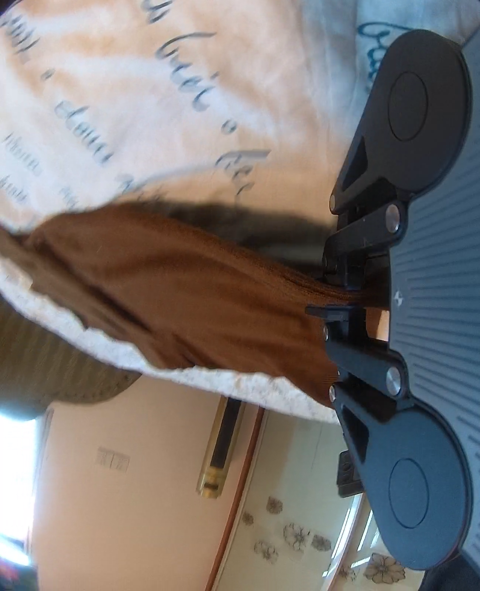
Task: Fold small clothes
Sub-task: 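Grasp the sweater hem with both grippers and lift it, then carry the hem over the body toward the collar with both grippers, then lay the hem down near the collar and open both grippers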
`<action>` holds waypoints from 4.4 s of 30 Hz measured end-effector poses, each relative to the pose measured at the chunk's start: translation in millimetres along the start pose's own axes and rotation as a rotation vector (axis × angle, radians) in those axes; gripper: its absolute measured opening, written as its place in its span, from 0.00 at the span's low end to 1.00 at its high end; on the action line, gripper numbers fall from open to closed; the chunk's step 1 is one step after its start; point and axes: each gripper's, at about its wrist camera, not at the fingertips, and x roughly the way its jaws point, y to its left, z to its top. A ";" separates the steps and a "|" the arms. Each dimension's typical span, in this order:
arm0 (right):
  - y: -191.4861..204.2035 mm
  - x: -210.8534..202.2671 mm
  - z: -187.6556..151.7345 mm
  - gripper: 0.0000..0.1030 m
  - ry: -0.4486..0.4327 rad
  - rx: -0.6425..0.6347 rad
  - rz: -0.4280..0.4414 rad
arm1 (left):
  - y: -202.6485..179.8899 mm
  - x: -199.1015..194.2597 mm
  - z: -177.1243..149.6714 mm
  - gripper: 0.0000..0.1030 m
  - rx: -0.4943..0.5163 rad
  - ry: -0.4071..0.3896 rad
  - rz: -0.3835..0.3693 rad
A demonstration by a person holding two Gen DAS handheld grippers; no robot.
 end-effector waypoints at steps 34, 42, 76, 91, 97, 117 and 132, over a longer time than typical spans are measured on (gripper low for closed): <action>-15.0 63.2 223.8 0.96 -0.376 -0.011 0.019 | 44.8 87.2 180.5 0.91 -0.252 -0.608 0.164; -25.2 65.6 161.8 0.96 -0.331 0.020 -0.179 | 56.2 117.3 127.3 0.91 -0.397 -0.421 0.135; 29.3 8.3 139.4 0.92 -0.313 -0.164 -0.234 | 25.4 2.3 128.1 0.86 -0.203 -0.562 0.292; 24.8 183.1 256.1 0.13 0.012 -0.523 -0.578 | 12.9 212.0 240.7 0.09 0.238 -0.079 0.523; 38.0 145.4 265.9 0.09 -0.140 -0.468 -0.456 | -14.5 193.1 231.2 0.09 0.389 -0.194 0.594; 44.0 186.0 181.2 0.76 -0.222 -0.625 -0.707 | -34.1 222.4 142.4 0.75 0.417 -0.200 0.677; 82.4 177.2 135.5 0.82 -0.252 -0.703 -0.649 | -29.5 221.3 136.1 0.80 0.438 -0.237 0.688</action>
